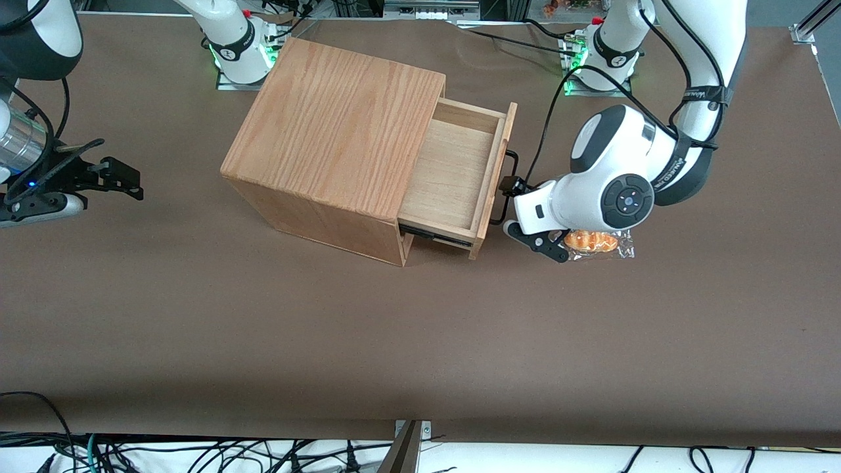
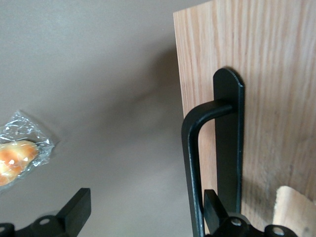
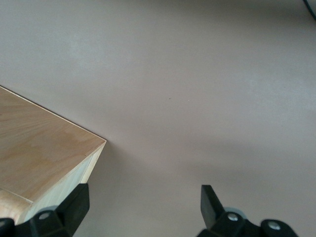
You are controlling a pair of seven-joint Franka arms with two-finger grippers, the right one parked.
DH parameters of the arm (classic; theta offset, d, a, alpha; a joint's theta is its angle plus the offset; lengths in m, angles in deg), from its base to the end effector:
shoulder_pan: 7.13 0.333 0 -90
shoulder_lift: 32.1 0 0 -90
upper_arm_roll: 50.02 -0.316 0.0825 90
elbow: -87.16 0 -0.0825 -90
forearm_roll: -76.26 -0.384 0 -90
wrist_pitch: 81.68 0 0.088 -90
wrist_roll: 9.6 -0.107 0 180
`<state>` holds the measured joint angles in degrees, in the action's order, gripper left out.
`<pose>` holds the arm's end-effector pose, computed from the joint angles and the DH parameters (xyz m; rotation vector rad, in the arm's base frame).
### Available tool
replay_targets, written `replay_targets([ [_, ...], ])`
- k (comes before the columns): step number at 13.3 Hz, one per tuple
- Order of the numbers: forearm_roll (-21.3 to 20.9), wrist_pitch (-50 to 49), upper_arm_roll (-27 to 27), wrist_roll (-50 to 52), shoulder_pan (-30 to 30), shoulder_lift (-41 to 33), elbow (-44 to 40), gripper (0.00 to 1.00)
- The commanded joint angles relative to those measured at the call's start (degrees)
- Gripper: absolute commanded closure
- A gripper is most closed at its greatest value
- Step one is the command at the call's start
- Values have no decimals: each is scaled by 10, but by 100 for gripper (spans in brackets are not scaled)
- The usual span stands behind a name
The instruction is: Open top drawer with left arm
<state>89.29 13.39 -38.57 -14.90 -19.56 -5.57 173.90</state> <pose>0.5938 -0.2678 0.3831 2.7678 -0.6287 -0.5111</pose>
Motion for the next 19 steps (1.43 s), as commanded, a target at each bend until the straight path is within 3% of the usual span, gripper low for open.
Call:
replay_targets([
  [1, -23, -18, 2, -35, 20, -16, 5, 0],
  [8, -16, -38, 3, -35, 20, -18, -5, 0],
  [13, -14, -70, 1, -28, 21, -74, -9, 0],
  [19, -23, -161, -3, -27, 115, -128, -53, 0],
])
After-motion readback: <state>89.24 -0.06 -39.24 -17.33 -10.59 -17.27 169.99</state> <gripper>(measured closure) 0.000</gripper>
